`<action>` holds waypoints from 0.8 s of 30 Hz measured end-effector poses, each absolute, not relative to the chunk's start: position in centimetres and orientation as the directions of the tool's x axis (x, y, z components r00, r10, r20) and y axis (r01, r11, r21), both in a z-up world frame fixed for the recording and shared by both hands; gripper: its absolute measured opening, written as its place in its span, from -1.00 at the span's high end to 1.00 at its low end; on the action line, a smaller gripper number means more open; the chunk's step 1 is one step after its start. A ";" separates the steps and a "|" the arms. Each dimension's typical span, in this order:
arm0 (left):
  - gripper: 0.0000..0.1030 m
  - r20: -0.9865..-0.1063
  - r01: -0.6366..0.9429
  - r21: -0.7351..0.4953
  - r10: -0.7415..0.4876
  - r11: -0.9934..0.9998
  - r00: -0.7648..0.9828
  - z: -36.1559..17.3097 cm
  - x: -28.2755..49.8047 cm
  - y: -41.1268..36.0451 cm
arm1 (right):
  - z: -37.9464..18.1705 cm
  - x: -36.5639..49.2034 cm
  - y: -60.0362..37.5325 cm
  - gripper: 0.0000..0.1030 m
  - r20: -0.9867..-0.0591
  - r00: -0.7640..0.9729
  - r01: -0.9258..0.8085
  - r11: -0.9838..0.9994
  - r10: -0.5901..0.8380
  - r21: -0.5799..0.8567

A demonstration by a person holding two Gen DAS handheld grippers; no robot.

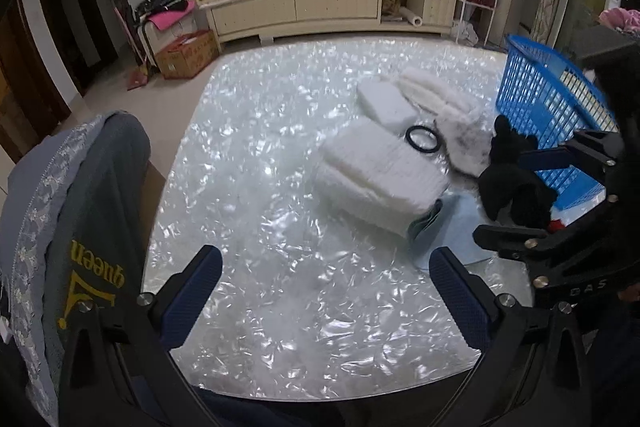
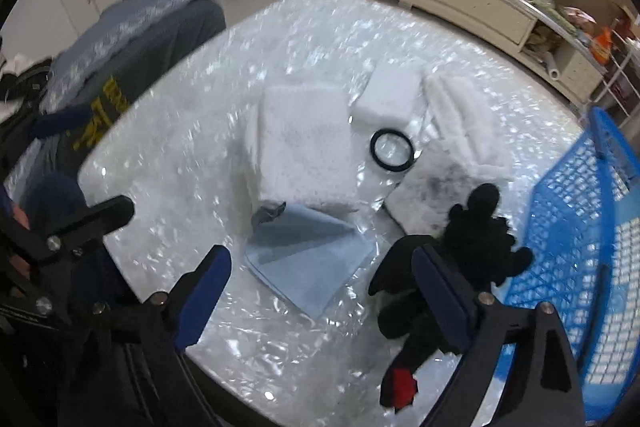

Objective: Organize soft objects
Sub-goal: 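Reach the right gripper to the light blue cloth and grasp it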

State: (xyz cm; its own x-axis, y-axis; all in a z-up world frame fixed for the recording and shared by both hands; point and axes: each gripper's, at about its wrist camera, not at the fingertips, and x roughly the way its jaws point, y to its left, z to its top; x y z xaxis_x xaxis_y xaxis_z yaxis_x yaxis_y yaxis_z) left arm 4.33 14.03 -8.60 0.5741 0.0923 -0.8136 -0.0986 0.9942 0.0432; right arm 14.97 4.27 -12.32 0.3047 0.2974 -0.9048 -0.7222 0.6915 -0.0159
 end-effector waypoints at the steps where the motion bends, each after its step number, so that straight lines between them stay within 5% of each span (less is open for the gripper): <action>1: -1.00 -0.818 -0.096 0.041 0.089 0.994 0.568 -8.9 4.5 14.0 | -12.8 15.2 4.4 -0.74 -0.910 0.296 -0.728 0.685 0.290 -0.019; 14: -1.00 -0.852 -0.093 -0.026 0.026 0.995 0.523 -11.3 6.7 15.3 | -16.7 17.6 6.0 -0.09 -0.957 0.150 -0.807 0.590 0.247 0.026; 21: -1.00 -0.853 -0.100 -0.030 0.027 0.994 0.521 -11.5 6.7 15.7 | -17.3 19.1 5.1 0.81 -0.951 0.143 -0.803 0.594 0.273 0.050; 24: -1.00 -0.850 -0.095 -0.022 0.032 0.995 0.526 -11.3 6.6 15.4 | -17.3 19.1 4.4 0.92 -0.951 0.143 -0.814 0.580 0.274 0.045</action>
